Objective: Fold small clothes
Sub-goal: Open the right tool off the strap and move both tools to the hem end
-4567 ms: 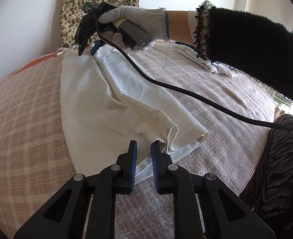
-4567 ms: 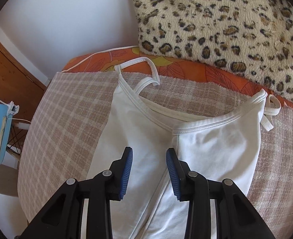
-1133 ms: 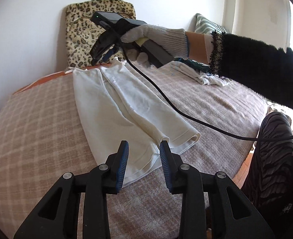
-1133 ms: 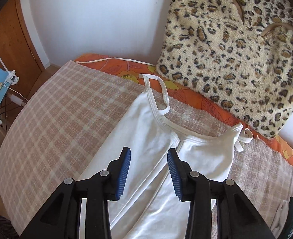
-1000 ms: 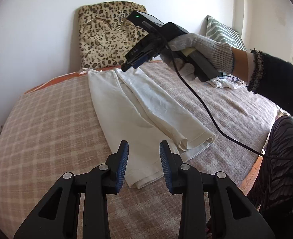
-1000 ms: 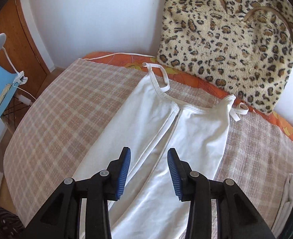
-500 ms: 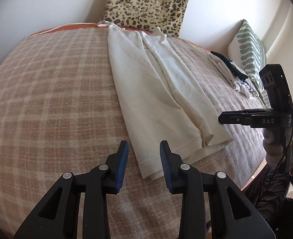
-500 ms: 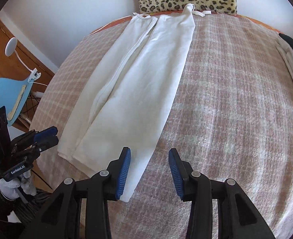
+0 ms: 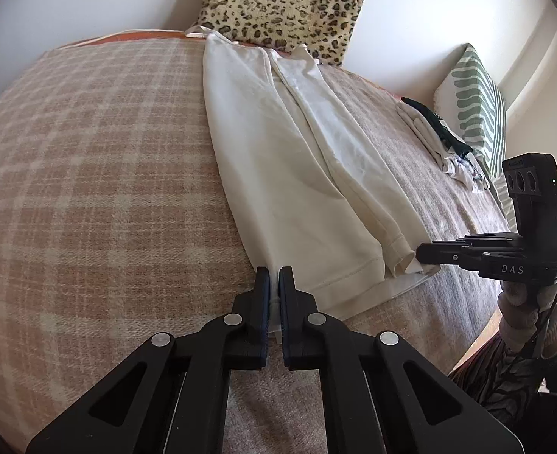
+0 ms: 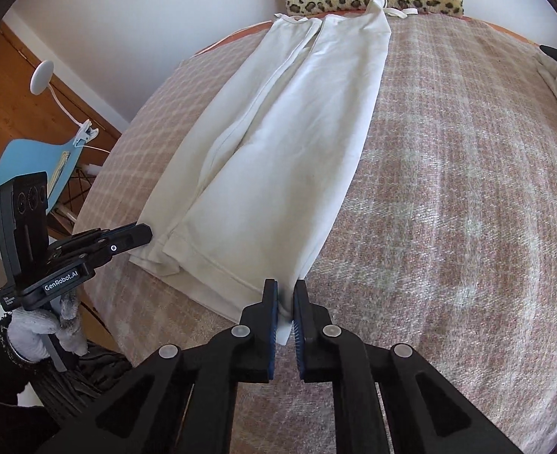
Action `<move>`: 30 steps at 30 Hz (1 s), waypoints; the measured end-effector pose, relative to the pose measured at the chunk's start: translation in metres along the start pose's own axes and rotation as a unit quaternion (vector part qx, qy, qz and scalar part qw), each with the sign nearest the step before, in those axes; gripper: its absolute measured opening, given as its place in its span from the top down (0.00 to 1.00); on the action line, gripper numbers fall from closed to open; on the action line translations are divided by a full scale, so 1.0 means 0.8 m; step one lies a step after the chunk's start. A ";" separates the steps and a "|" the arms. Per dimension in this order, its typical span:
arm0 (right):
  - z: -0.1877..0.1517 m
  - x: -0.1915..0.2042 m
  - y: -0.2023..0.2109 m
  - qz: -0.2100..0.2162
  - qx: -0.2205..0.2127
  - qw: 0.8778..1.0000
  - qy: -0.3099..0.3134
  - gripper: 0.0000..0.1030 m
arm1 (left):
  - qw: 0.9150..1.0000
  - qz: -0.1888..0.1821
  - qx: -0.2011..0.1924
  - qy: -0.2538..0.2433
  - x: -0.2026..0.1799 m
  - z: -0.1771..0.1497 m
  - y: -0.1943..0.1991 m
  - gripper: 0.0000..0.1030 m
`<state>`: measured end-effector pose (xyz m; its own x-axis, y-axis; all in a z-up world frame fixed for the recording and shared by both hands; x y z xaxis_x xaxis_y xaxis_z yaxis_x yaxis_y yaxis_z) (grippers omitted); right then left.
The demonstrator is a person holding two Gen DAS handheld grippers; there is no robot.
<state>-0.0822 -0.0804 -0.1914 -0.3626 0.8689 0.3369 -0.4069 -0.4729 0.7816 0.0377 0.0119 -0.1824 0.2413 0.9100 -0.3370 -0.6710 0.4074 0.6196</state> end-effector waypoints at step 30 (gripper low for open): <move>0.000 0.086 -0.031 0.048 -0.034 0.988 0.144 0.82 | 0.993 -0.042 0.004 -0.113 -0.074 -0.010 -0.024 0.94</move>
<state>-0.0970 -0.0089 -0.1872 -0.6215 0.7470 0.2359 -0.4115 -0.5675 0.7132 0.0306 -0.0506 -0.1803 0.4469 0.8669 -0.2210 -0.6367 0.4817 0.6021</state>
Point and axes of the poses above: each gripper's, at about its wrist camera, not at the fingertips, and y roughly against the way its jaws point, x to its left, z to its top, the point moved 10 cm from there along -y, roughly the way its jaws point, and after that the axes turned 13 degrees about -x, right-handed, at the moved point
